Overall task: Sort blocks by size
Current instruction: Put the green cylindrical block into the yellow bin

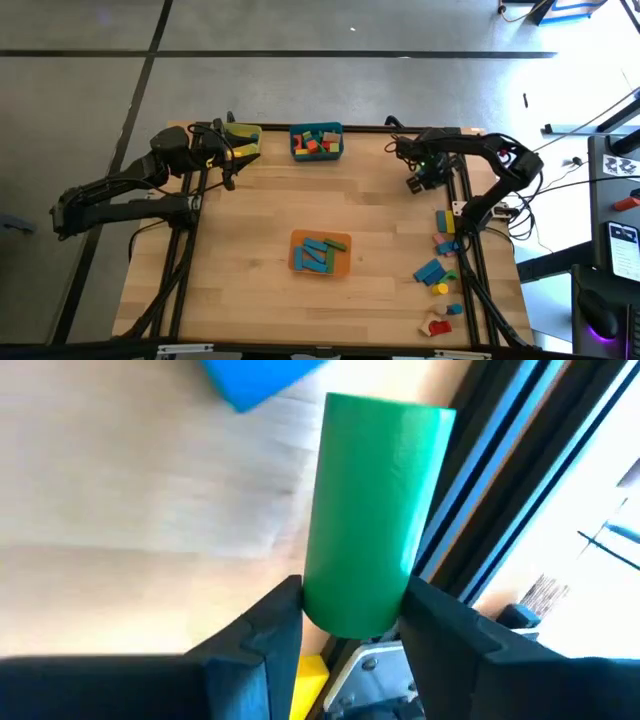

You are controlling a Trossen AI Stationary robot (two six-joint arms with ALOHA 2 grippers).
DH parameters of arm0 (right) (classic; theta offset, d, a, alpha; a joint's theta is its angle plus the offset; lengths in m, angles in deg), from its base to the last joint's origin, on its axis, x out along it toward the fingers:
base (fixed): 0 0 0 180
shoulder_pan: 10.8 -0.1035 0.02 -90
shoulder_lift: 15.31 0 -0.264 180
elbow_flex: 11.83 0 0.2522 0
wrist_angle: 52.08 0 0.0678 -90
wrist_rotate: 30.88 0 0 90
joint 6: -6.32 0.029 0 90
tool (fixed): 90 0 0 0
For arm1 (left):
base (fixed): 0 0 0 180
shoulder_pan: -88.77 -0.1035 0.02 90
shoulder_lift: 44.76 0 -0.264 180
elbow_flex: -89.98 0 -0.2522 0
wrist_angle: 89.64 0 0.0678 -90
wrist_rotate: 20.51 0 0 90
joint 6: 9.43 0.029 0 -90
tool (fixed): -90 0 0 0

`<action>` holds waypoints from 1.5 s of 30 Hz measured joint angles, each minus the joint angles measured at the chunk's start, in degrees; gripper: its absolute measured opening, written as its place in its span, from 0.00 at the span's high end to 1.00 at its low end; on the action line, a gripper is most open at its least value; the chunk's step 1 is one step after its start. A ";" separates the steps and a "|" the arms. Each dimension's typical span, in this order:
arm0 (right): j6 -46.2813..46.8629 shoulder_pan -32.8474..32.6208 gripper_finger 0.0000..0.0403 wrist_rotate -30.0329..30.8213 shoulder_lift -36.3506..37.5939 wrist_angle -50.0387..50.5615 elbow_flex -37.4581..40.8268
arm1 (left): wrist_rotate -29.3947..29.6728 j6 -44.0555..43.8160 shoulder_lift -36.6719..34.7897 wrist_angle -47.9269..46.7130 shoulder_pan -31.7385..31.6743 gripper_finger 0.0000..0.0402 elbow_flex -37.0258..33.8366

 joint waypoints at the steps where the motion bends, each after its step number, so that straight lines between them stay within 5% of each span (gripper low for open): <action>1: -0.10 -0.80 0.62 -0.02 0.02 0.97 -0.96 | -0.01 0.00 0.01 0.00 -0.01 0.55 0.00; 15: -2.58 -14.75 0.62 -1.09 0.09 -2.22 -17.85 | -0.01 0.00 -0.01 0.00 0.01 0.55 0.00; 35: -15.63 -23.08 0.62 -8.59 0.08 -42.02 -22.29 | -0.01 0.00 0.01 0.00 0.00 0.55 0.00; 45: -18.68 -23.08 0.62 -14.18 -6.34 -59.96 -22.32 | -0.01 0.00 -0.01 0.00 0.01 0.55 0.00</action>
